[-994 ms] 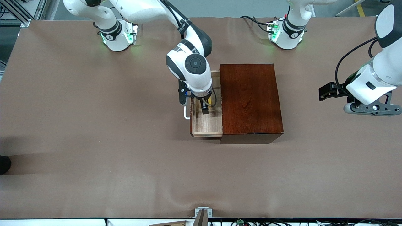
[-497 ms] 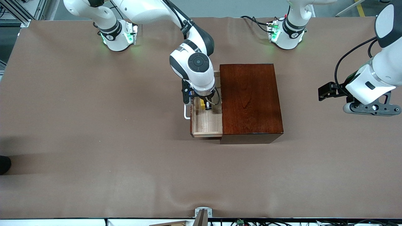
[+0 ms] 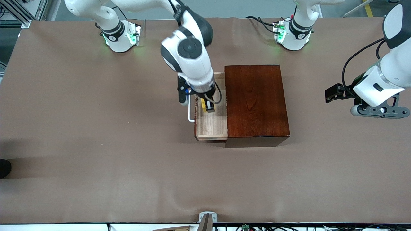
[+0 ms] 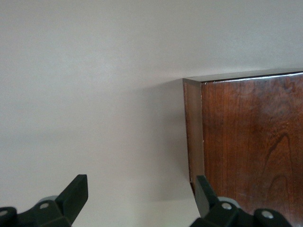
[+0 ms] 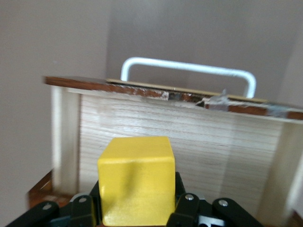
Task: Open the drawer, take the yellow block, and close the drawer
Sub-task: 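Lift the yellow block out of the drawer with the right gripper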
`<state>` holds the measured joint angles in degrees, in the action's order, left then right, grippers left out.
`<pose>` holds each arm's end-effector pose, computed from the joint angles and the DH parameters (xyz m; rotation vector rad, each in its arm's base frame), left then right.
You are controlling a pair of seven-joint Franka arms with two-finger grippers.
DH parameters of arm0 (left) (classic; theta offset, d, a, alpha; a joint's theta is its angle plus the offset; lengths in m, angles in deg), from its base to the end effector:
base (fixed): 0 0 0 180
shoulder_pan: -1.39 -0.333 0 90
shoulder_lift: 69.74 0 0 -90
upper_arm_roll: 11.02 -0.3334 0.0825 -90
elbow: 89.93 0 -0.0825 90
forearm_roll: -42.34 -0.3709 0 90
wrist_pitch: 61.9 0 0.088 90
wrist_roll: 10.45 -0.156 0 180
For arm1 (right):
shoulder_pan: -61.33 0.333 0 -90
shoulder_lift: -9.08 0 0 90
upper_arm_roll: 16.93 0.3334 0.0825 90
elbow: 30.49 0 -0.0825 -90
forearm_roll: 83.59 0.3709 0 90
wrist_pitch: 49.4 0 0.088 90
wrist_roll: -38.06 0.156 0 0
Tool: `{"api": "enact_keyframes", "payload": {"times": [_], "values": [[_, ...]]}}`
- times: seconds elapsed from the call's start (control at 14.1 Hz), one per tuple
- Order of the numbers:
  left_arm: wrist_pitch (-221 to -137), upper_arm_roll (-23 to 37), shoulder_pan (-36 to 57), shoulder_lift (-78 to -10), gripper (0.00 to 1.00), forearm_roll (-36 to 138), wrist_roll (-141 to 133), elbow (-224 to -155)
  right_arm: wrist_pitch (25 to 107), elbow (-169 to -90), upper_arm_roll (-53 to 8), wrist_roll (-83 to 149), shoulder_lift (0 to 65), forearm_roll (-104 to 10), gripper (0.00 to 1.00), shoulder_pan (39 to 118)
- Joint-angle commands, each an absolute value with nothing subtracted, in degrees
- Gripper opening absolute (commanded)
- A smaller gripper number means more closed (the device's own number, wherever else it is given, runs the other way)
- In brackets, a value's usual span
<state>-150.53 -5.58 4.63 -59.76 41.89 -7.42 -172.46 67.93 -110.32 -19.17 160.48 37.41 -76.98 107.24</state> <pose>0.5844 -0.0835 0.5520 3.1343 -0.1534 -0.1059 0.5103 0.5094 0.4108 -2.2591 1.9281 0.1017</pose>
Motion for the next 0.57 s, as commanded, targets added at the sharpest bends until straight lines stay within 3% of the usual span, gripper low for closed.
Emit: {"api": "enact_keyframes", "payload": {"times": [0.0,0.35,0.5], "values": [[-151.11,-5.66,4.91,-61.3,1.0,44.27,-7.64,-173.69,62.07,-111.79,-18.78,151.65,32.12,-76.13,0.0,103.18],[-151.02,-2.77,5.08,-61.48,1.0,45.95,-6.05,-172.46,47.04,-111.88,-18.78,124.16,27.1,-76.04,0.0,93.08],[-151.11,1.61,5.26,-61.74,1.0,44.2,-5.88,-172.46,43.6,-112.23,-18.78,113.09,26.22,-76.04,0.0,88.43]]}}
